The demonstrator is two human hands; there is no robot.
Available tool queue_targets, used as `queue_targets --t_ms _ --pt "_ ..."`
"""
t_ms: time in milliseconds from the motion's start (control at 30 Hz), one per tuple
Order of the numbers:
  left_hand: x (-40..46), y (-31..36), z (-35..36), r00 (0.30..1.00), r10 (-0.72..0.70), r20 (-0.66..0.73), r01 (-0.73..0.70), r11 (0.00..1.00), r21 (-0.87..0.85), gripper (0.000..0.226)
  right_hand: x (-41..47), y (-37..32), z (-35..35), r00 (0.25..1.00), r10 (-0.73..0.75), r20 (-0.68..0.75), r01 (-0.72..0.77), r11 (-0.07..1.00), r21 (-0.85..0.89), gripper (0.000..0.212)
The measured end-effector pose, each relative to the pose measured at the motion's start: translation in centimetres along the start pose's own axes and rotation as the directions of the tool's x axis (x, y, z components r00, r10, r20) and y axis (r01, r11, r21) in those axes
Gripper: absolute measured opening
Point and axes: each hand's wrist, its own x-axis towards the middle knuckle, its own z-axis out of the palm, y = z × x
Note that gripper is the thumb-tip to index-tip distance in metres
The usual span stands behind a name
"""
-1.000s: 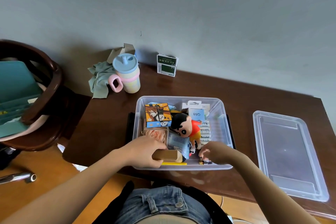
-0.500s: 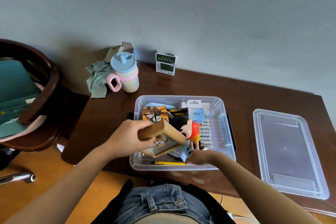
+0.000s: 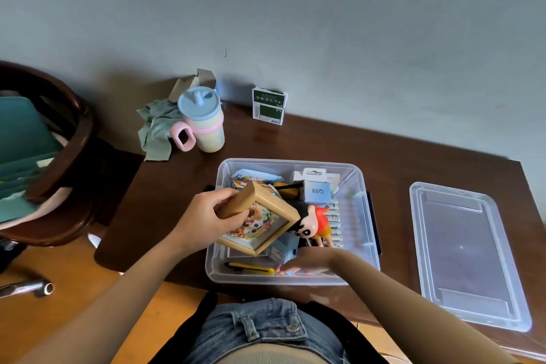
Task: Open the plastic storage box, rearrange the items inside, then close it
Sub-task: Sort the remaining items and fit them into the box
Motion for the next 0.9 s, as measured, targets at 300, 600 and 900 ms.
queue_targets --t_ms 300,600,900 --pt "0.3 0.1 -0.2 0.999 -0.015 -0.032 0.013 0.999 -0.046 0.017 -1.3 -0.1 -0.1 0.989 -0.137 -0.048 0.14 0.989 0.057 0.039" --pt "1.1 0.7 -0.6 0.997 0.031 -0.07 -0.038 0.994 -0.105 0.02 -1.8 -0.6 0.2 0.98 -0.201 0.017 0.173 0.881 0.439 0.024" --pt "0.5 0.6 -0.7 1.0 0.027 -0.016 -0.029 0.989 -0.144 0.019 0.0 -2.2 1.2 0.985 -0.171 -0.015 0.16 0.887 0.434 0.036"
